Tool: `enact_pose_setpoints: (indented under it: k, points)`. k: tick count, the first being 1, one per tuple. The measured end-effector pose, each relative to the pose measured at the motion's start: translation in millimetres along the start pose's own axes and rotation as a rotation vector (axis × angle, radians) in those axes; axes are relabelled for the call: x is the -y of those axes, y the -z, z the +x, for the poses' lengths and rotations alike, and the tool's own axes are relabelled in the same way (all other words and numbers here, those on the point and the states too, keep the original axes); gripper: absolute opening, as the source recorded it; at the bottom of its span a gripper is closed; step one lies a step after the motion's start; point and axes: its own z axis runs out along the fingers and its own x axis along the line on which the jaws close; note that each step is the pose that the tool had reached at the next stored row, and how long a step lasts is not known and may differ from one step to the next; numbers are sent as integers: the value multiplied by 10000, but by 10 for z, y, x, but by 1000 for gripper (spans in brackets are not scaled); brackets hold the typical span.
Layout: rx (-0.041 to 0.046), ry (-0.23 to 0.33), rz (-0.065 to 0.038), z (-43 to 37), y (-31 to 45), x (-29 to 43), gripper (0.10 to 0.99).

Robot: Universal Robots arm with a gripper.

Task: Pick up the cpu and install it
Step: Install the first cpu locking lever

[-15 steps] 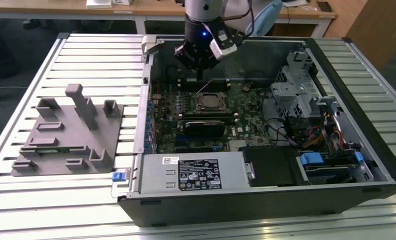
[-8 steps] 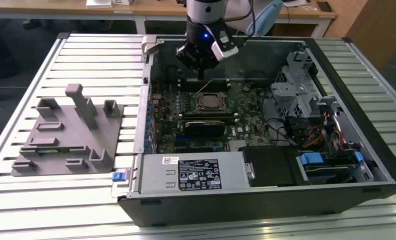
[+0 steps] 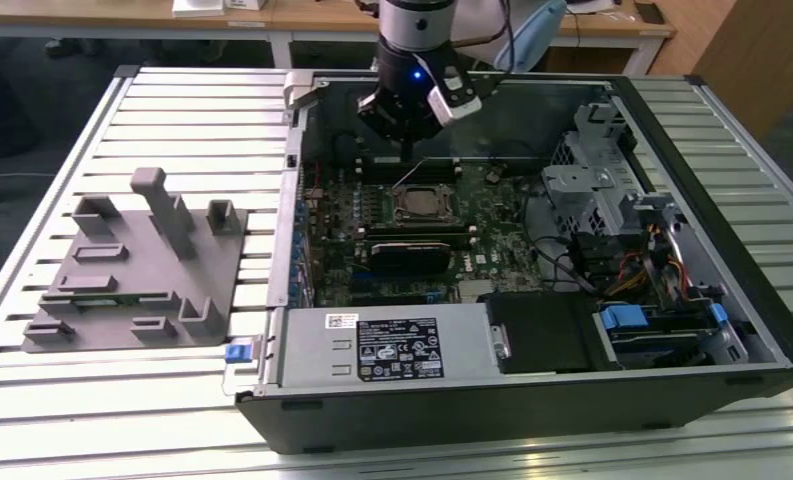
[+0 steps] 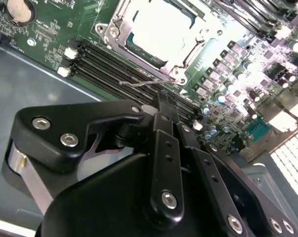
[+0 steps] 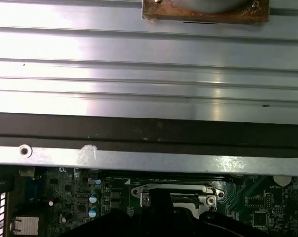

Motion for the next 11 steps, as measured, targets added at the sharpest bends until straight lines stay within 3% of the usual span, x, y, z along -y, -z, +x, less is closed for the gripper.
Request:
enact_pose_setpoints:
  k: [11]
  points:
    - [-1,-1,1,-94,-61,5,106]
